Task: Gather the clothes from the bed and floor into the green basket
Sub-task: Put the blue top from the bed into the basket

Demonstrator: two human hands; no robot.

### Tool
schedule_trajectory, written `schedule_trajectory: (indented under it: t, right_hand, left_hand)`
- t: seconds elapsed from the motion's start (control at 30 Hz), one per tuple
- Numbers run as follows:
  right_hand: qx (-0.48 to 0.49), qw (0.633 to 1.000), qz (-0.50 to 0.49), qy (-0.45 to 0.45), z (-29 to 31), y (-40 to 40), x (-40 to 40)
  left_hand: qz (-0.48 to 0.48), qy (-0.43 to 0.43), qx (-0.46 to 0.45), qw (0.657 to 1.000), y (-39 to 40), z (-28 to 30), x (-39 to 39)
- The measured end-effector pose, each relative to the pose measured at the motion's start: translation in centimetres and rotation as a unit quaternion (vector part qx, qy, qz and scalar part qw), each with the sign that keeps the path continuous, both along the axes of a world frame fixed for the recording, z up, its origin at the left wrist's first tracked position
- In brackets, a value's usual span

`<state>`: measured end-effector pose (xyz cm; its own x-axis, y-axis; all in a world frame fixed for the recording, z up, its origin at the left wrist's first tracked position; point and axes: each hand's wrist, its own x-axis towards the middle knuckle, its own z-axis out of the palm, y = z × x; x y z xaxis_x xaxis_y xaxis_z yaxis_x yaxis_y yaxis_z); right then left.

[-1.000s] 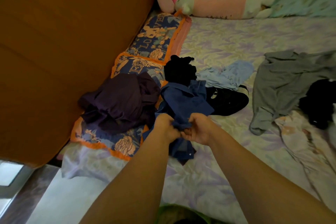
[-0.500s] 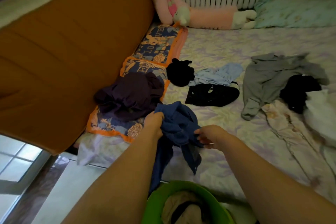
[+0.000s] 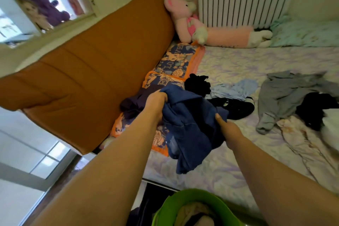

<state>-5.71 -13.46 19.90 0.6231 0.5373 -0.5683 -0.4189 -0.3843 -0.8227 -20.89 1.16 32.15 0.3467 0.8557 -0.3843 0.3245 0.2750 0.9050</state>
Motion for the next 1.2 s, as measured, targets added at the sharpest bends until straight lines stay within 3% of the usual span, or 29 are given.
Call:
schedule_trajectory:
  t: [0.13,0.23,0.3,0.43,0.57,0.67,0.77,0.83,0.93,1.0,1.07,1.2]
  right_hand:
    - [0.056,0.998,0.0,0.039,3.9,0.8,-0.5]
    - [0.084,0.993,0.017,0.077,7.4,1.4,-1.7]
    - [0.114,0.99,0.019,0.081,9.2,1.8,-2.5]
    - [0.137,0.988,0.009,0.07,12.2,3.4,-4.0]
    - [0.128,0.988,0.025,0.078,14.4,4.4,-5.2]
    - [0.154,0.985,0.06,0.053,15.9,4.2,-5.4]
    - [0.138,0.984,0.108,-0.023,16.8,3.7,-4.6]
    - [0.075,0.976,0.127,-0.16,16.5,2.6,-3.8]
    - [0.054,0.911,0.158,-0.377,14.5,-0.2,-3.3]
    - [0.036,0.866,0.121,-0.485,13.2,-1.4,-3.2]
    - [-0.007,0.843,0.093,-0.529,12.8,-1.7,-2.7]
    - [-0.162,0.796,0.323,-0.485,12.7,-0.9,-1.8]
  left_hand:
    - [-0.063,0.066,0.03,0.995,-0.3,0.5,-0.4]
    - [-0.076,0.018,-0.037,0.996,-2.5,0.7,-0.2]
    - [-0.125,0.032,-0.067,0.989,-4.2,1.2,0.1]
    - [-0.241,0.179,0.041,0.953,-5.8,1.8,0.9]
    - [-0.223,0.128,0.058,0.965,-6.3,1.9,0.7]
    - [-0.176,0.143,0.198,0.954,-5.6,1.4,0.1]
    - [-0.154,0.121,0.268,0.943,-5.1,2.1,0.0]
    - [-0.182,0.124,0.271,0.937,-5.0,3.1,0.1]
    - [-0.192,0.133,0.286,0.929,-4.4,4.0,0.4]
    - [-0.189,0.128,0.296,0.927,-4.1,4.3,0.5]
    - [-0.197,0.111,0.292,0.929,-4.1,4.6,0.4]
    - [-0.205,0.074,0.269,0.938,-4.7,5.1,-0.2]
